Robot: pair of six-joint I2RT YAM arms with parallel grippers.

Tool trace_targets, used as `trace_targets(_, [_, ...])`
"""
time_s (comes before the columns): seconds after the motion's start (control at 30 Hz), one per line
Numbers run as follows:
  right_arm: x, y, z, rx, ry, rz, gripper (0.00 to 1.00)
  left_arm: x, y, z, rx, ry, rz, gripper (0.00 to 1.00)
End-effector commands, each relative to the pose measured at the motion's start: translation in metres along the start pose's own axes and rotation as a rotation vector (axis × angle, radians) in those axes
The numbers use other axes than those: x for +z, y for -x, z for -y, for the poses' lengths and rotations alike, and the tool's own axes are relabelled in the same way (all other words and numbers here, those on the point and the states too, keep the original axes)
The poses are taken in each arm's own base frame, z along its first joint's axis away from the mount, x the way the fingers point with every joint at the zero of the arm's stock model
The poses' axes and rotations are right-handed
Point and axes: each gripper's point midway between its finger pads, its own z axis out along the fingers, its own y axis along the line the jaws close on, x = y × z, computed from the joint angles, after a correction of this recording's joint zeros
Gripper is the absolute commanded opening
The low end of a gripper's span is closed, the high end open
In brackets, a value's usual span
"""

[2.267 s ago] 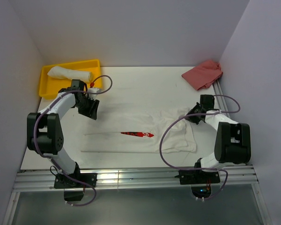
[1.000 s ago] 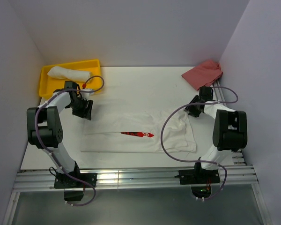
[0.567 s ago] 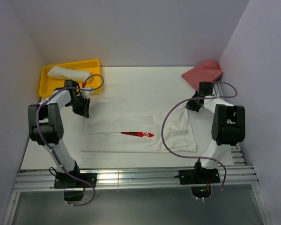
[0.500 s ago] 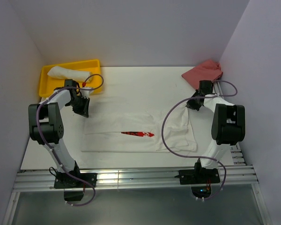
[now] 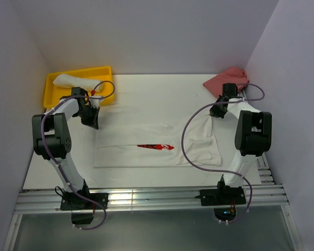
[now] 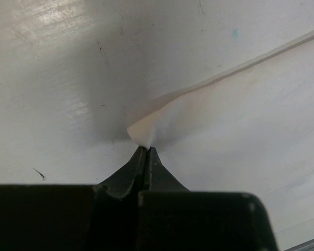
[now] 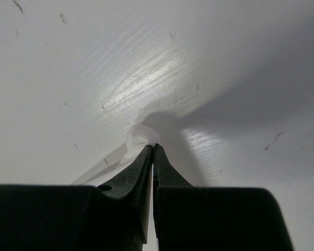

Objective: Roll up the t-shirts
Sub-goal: Roll the tshirt

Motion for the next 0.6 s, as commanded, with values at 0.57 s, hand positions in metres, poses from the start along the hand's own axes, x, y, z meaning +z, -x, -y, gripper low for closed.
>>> trace_targets(0.57, [0.015, 0.051, 0.0, -0.071, -0.079, 0.095, 0.18, 0.004, 0.046, -0.011, -0.016, -0.02, 0.093, 0.0])
